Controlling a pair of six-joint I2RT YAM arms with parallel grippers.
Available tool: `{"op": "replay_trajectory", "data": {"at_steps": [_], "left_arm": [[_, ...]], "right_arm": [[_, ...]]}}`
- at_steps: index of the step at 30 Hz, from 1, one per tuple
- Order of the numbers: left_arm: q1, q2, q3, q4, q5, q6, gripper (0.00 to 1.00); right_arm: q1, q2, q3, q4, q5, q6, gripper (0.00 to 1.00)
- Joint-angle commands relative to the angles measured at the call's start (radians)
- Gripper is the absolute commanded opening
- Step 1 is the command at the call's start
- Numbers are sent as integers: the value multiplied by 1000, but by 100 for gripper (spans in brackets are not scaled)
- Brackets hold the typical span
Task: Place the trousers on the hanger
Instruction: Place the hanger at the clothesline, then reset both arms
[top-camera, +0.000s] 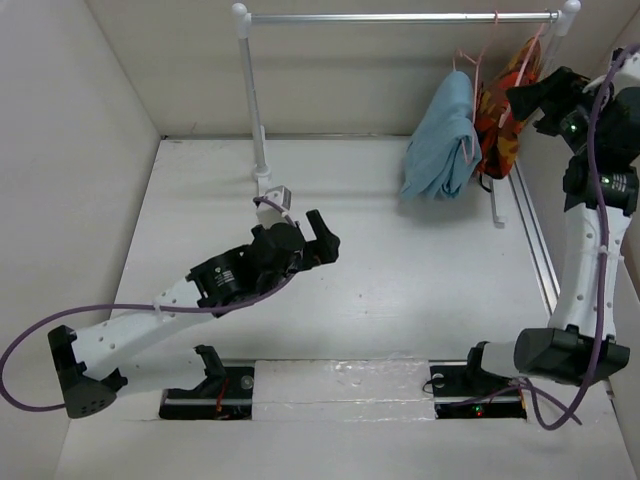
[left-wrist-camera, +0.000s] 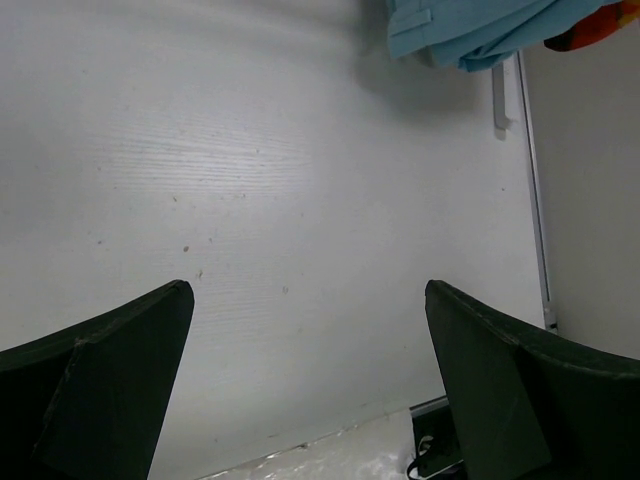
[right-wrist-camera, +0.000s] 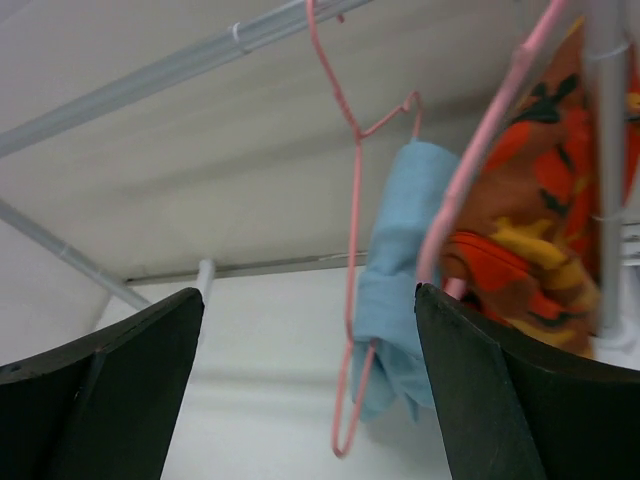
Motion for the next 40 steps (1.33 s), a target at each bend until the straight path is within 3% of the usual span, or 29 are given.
{"op": "replay_trajectory", "data": {"at_steps": [1, 4, 5, 6, 8, 13, 17, 21, 24, 30, 40], "left_arm": [[2, 18, 99, 85, 26, 71, 99], [2, 55, 155, 99, 12, 100, 99], [2, 64, 175, 81, 6, 109, 99], [2, 87, 189, 73, -6, 111, 99], [2, 103, 231, 30, -41, 106, 99], [12, 103, 170, -24, -45, 68, 99], [12, 70, 27, -47, 40, -7, 99], [12, -26, -134, 14, 127, -46, 99], [12, -106, -252, 102, 193, -40, 99], [12, -126, -272, 139, 205, -35, 99], [12, -86, -197, 154, 193, 17, 99]], "right_arm": [[-49, -56, 26, -127, 13, -112, 92], [-76, -131, 22, -188, 3, -198, 92], [-60, -159, 11, -207, 6, -240, 84], [-16, -189, -7, -211, 4, -254, 57], [47, -306, -120, -182, -22, -264, 100], [249, -588, -447, -135, -40, -254, 100], [271, -849, -710, -234, -59, -318, 100], [271, -993, -886, -465, -72, -395, 100], [271, -1090, -1016, -524, -50, -396, 100], [271, -1029, -1046, -480, -63, -399, 100], [302, -836, -897, -451, -7, -476, 100]]}}
